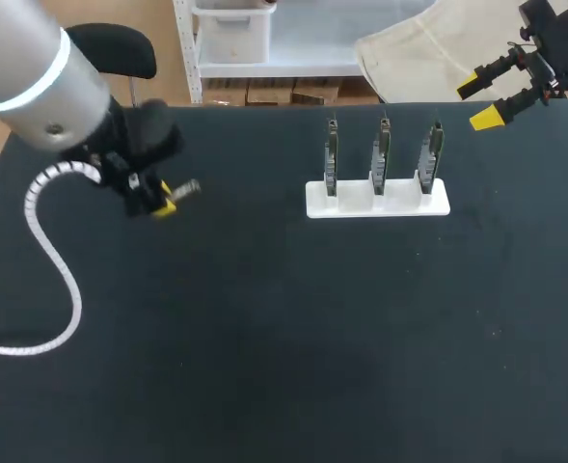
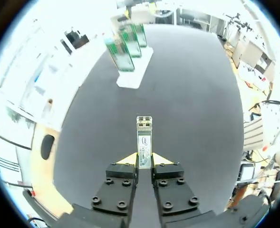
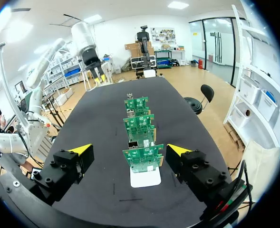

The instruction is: Pick up the optical module with the left hand, and insert it into the network port with the right hand.

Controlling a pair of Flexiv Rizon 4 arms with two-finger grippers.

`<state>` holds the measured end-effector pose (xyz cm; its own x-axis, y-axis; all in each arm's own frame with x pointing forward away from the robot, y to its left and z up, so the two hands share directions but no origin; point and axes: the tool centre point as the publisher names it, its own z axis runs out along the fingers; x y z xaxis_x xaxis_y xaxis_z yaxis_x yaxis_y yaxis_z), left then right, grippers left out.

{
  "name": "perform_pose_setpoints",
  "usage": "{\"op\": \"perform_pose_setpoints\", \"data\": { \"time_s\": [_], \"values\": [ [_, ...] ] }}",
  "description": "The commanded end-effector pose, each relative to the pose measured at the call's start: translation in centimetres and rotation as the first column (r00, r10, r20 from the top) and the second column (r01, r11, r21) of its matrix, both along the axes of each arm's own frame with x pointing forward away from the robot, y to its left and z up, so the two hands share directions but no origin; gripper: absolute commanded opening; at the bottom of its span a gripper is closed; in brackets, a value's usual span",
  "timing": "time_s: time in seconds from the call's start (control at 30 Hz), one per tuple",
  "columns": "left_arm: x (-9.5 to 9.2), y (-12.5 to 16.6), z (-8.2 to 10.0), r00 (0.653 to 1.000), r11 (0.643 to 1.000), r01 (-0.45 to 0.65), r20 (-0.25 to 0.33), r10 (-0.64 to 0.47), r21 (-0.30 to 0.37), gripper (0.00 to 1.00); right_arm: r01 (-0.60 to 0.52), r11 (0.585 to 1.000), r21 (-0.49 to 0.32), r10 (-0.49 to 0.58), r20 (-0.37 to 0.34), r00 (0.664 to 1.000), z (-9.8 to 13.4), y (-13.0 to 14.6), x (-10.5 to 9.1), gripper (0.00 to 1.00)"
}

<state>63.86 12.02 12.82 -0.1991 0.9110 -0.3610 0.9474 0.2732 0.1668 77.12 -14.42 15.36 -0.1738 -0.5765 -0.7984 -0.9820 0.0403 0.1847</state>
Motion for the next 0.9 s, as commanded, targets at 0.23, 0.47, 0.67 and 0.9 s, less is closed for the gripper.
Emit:
{"op": "perform_pose_setpoints", "data": {
  "time_s": [0.23, 0.47, 0.67, 0.9],
  "values": [
    [-1.8, 1.1, 1.5, 0.999, 0.997, 0.01, 0.037, -0.007, -0.072, 0.0, -0.002, 1.0, 0.001, 0.002, -0.002, 1.0, 0.0, 0.0, 0.1, 1.0],
    [-1.8, 1.1, 1.5, 0.999, 0.997, 0.01, 0.037, -0.007, -0.072, 0.0, -0.002, 1.0, 0.001, 0.002, -0.002, 1.0, 0.0, 0.0, 0.1, 1.0],
    [-1.8, 1.1, 1.5, 0.999, 0.997, 0.01, 0.037, -0.007, -0.072, 0.0, -0.002, 1.0, 0.001, 0.002, -0.002, 1.0, 0.0, 0.0, 0.1, 1.0],
    [3.4, -4.0, 4.1, 0.983, 0.984, 0.124, 0.148, -0.105, -0.126, 0.0, -0.002, 1.0, 0.001, 0.002, -0.002, 1.0, 0.0, 0.0, 0.1, 1.0]
  ]
}}
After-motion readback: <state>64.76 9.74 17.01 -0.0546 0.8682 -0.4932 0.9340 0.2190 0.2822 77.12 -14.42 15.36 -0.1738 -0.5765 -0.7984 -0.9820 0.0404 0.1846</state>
